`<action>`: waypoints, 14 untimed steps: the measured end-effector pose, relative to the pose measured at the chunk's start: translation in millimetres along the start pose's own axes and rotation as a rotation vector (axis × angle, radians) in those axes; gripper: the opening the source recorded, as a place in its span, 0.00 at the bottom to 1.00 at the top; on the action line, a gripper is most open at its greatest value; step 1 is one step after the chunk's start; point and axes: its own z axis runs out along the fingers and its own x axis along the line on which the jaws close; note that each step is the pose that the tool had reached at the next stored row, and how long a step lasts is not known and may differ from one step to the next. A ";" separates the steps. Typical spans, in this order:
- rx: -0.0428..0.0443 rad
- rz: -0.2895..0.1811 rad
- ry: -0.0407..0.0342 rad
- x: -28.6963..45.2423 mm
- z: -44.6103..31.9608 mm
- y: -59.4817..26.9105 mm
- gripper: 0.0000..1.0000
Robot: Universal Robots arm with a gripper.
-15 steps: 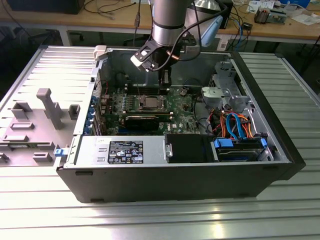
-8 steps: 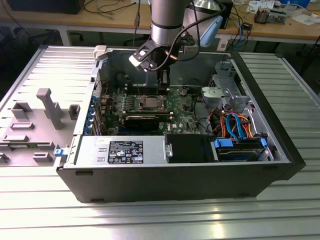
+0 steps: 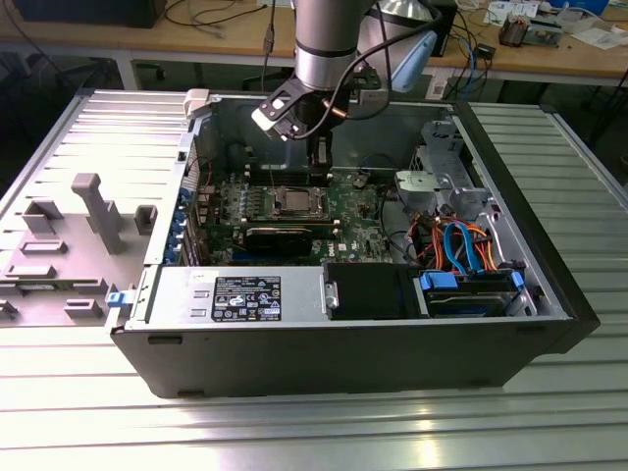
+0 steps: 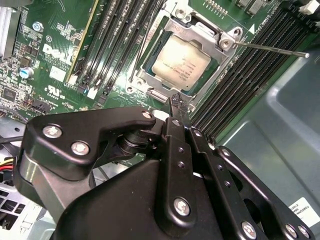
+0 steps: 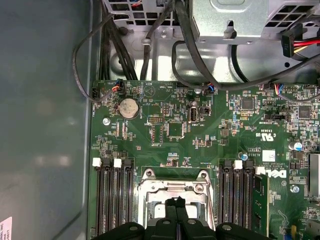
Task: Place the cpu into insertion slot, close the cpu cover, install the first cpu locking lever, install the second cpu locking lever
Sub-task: 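Close the cpu cover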
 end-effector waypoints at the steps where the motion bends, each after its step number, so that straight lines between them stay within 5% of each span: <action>1: 0.0000 0.000 0.0000 0.0 0.0 -0.1 0.11; 14: -0.0001 0.000 0.0001 0.1 0.0 -2.6 0.11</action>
